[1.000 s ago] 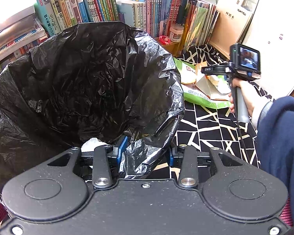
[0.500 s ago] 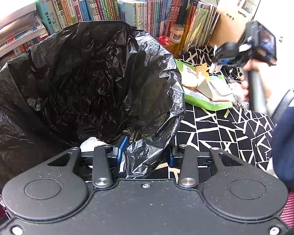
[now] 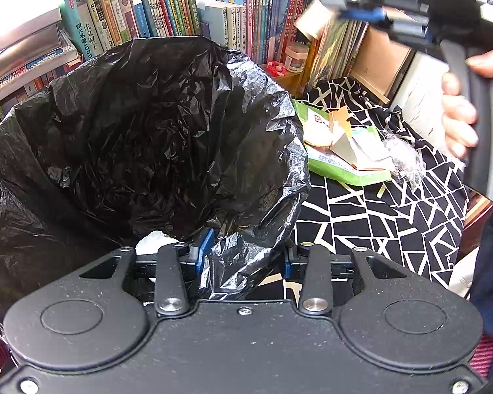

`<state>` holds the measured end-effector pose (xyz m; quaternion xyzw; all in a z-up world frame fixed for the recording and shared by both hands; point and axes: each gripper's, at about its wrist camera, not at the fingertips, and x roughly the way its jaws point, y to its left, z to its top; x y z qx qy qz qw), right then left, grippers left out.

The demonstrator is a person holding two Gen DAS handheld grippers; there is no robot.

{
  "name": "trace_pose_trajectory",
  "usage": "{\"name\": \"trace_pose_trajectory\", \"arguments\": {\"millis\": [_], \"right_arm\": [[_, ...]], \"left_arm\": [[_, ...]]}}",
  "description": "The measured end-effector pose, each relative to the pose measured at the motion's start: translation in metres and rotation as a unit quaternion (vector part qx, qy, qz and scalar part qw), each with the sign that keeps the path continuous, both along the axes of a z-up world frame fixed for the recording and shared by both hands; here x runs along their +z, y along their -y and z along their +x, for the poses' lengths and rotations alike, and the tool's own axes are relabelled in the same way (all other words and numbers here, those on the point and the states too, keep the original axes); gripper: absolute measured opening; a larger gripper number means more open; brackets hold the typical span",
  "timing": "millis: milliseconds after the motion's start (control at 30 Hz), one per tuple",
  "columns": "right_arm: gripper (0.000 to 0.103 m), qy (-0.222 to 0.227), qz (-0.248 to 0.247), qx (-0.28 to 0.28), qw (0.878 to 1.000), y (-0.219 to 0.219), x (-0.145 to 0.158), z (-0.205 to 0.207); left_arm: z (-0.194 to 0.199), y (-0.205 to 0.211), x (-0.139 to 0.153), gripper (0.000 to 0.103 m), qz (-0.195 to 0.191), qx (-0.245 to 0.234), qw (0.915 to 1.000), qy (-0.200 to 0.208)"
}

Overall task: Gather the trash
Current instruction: 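Carry the paper strip over the trash bag and open the right tool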

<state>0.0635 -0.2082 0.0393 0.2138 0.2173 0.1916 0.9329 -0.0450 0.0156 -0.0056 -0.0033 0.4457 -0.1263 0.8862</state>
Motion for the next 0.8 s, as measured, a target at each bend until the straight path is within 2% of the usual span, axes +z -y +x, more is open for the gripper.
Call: {"name": "trace_pose_trajectory", "arguments": {"millis": [67,167,367,533,800], "right_arm": [[0.02,0.028,0.012,0.057,0.998,-0.014,0.01,-0.008],[0.021,0.061,0.054,0.14,0.987,-0.031,0.017,-0.021],[0.021,0.056,0.038,0.21,0.975,-0.068,0.018,-0.035],[0.021,0.046,0.022,0.234,0.971,-0.082,0.01,-0.04],[0.021,0.033,0.031,0.209,0.977,-0.071,0.005,-0.032]], "left_arm": [[0.0,0.0,0.0,0.037,0.0,0.0,1.0,0.0],[0.0,0.0,0.0,0.037,0.0,0.001,1.0,0.0],[0.0,0.0,0.001,0.037,0.002,0.0,1.0,0.0],[0.0,0.0,0.001,0.037,0.003,0.0,1.0,0.001],[0.0,0.0,0.001,0.037,0.003,0.0,1.0,0.001]]}}
